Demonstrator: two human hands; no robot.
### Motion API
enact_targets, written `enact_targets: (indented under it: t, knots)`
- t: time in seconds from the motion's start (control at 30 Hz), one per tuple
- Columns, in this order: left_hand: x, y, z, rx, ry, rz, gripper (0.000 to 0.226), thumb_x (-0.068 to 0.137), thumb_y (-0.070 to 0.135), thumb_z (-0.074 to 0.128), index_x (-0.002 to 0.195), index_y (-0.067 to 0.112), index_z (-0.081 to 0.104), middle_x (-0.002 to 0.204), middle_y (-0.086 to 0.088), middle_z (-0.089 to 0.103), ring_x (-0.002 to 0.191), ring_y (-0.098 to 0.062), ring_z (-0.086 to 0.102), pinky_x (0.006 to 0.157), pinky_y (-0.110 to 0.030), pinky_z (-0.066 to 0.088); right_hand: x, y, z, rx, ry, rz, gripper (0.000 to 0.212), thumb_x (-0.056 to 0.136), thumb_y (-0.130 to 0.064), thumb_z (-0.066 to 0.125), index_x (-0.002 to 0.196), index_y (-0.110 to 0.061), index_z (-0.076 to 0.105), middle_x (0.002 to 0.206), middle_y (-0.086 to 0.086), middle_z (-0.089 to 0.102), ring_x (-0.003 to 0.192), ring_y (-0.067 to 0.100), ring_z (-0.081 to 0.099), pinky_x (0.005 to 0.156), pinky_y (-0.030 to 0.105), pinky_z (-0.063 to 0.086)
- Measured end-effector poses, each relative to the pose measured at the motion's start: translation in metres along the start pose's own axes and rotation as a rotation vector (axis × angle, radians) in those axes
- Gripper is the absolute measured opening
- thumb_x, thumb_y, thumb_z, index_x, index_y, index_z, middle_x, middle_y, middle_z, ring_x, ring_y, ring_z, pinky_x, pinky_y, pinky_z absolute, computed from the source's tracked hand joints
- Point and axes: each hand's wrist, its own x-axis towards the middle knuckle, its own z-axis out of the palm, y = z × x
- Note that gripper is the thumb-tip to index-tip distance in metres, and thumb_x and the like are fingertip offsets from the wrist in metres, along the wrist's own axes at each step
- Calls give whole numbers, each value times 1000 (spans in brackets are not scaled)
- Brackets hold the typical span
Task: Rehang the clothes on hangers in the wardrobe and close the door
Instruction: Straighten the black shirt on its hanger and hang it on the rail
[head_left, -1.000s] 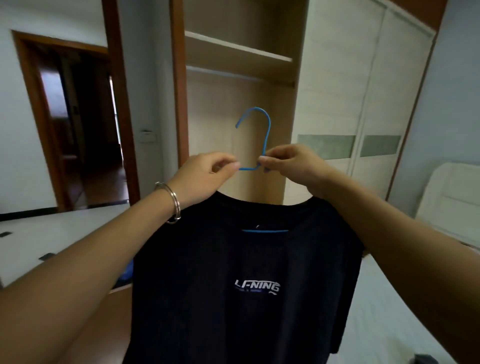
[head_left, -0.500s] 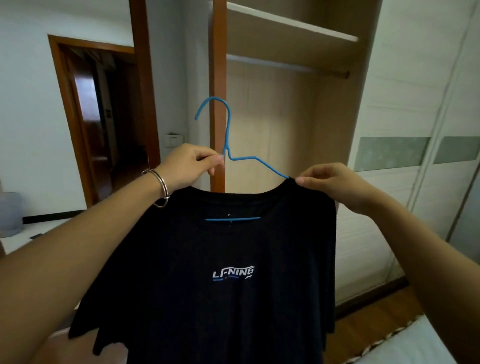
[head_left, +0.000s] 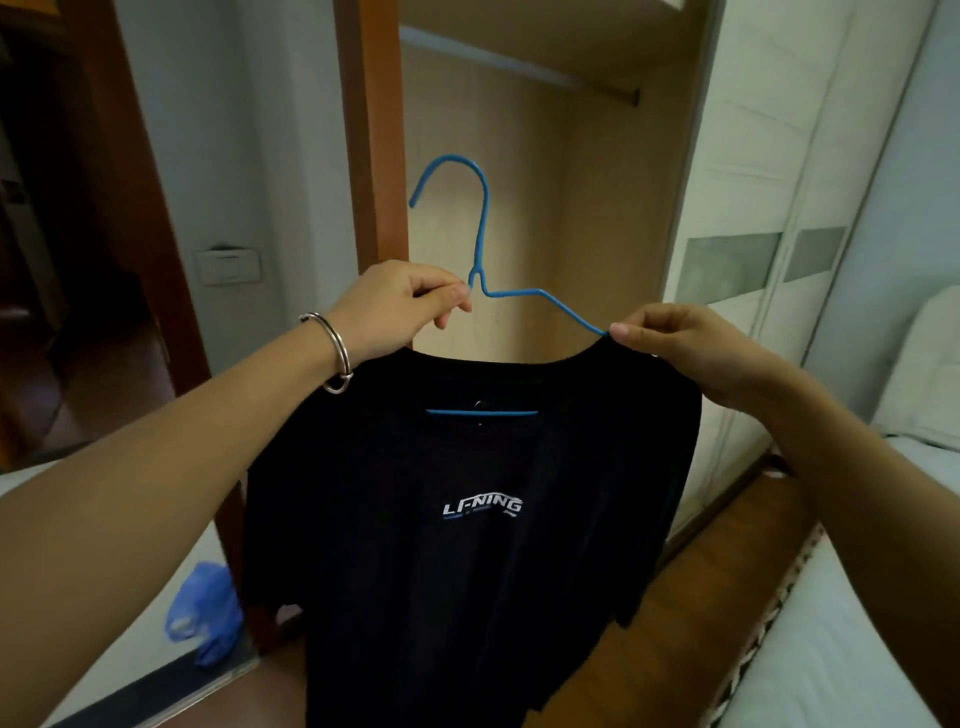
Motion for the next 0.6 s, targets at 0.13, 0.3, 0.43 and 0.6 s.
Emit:
enact_targets:
  t: [0.13, 0.3, 0.43, 0.6]
  knots:
    - [36, -13, 8, -26, -119, 119, 23, 93, 33, 46, 79, 30, 65, 62, 11, 53, 61, -7, 49, 62, -20, 38, 14, -3, -2, -87, 214, 51, 23, 84, -32, 61, 65, -19, 61, 45, -10, 56, 39, -2, 51, 40, 10, 41]
    - [69, -8, 22, -91, -232, 287, 19, 93, 31, 46, 86, 25, 63, 64, 10, 53, 54, -2, 48, 58, -13, 36, 13, -4, -14, -241, 545, 94, 25, 92, -30, 52, 71, -19, 61, 56, -9, 55, 41, -3, 49, 39, 7, 37]
    - [103, 1, 46, -199, -227, 352, 22, 93, 28, 48, 91, 17, 68, 63, 10, 54, 52, 4, 48, 54, -7, 34, -1, -9, -28, -324, 554, 215, 38, 96, -38, 38, 92, -13, 66, 73, -2, 57, 61, 6, 51, 55, 7, 43]
    - [154, 9, 89, -317, -238, 374, 20, 92, 26, 50, 88, 17, 67, 64, 11, 55, 63, -5, 46, 62, -14, 35, -18, 5, -58, -493, 525, 271, 50, 90, -44, 47, 83, 1, 67, 71, 13, 48, 66, 21, 42, 64, 29, 32]
